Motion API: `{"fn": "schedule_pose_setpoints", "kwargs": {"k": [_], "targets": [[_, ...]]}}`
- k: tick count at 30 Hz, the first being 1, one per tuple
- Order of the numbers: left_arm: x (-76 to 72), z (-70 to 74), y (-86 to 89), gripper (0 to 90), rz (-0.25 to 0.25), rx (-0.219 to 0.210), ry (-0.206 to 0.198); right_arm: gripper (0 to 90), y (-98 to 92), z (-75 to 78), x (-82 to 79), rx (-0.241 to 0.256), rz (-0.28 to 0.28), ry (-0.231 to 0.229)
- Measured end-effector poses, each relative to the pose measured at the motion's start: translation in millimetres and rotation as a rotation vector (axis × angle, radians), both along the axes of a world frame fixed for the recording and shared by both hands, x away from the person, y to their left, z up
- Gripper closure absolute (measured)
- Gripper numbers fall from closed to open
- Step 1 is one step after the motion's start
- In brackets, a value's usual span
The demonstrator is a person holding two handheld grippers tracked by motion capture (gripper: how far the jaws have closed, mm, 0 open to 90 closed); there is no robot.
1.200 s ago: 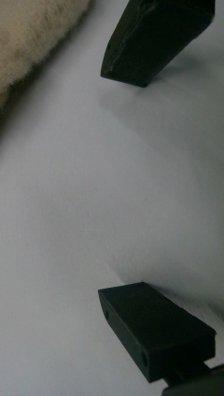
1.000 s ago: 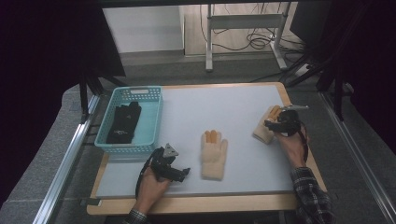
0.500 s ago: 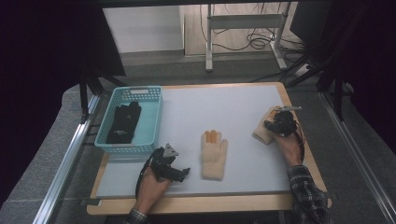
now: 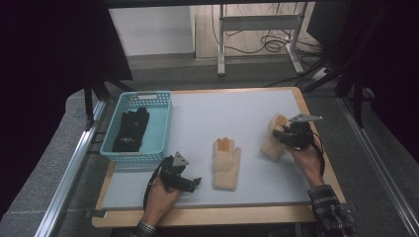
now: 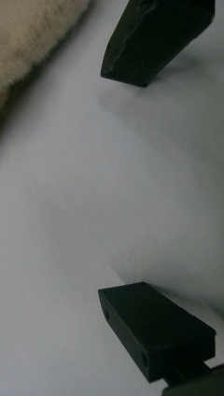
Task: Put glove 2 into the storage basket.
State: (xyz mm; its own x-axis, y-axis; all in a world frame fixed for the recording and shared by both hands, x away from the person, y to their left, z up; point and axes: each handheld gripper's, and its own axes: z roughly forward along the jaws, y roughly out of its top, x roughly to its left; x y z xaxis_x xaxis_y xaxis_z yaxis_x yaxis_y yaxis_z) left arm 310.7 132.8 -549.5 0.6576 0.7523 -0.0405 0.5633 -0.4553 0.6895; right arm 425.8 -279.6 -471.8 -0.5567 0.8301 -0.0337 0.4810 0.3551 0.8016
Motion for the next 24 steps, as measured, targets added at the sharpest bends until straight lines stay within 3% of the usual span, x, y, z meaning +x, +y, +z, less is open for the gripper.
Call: {"fn": "schedule_pose_setpoints", "kwargs": {"k": [10,17,20,24], "targets": [[0.0,-0.1,-0.1,0.1,0.002,0.0,-0.003,58.7,46.1,22.8,-42.9,0.057,0.209,-0.01],[0.1,0.0,0.0,0.1,0.0,0.0,-0.002,58.7,86.5,29.9,-62.8,0.092,0.345,0.029],[0.1,-0.1,0.0,0.1,0.001,0.0,-0.003,58.7,104.8,28.8,-66.3,0.089,0.384,0.05],[0.3,0.0,0.2,0.1,-0.003,0.002,-0.005,58.5,131.9,19.9,-67.4,0.044,0.411,0.073]]}}
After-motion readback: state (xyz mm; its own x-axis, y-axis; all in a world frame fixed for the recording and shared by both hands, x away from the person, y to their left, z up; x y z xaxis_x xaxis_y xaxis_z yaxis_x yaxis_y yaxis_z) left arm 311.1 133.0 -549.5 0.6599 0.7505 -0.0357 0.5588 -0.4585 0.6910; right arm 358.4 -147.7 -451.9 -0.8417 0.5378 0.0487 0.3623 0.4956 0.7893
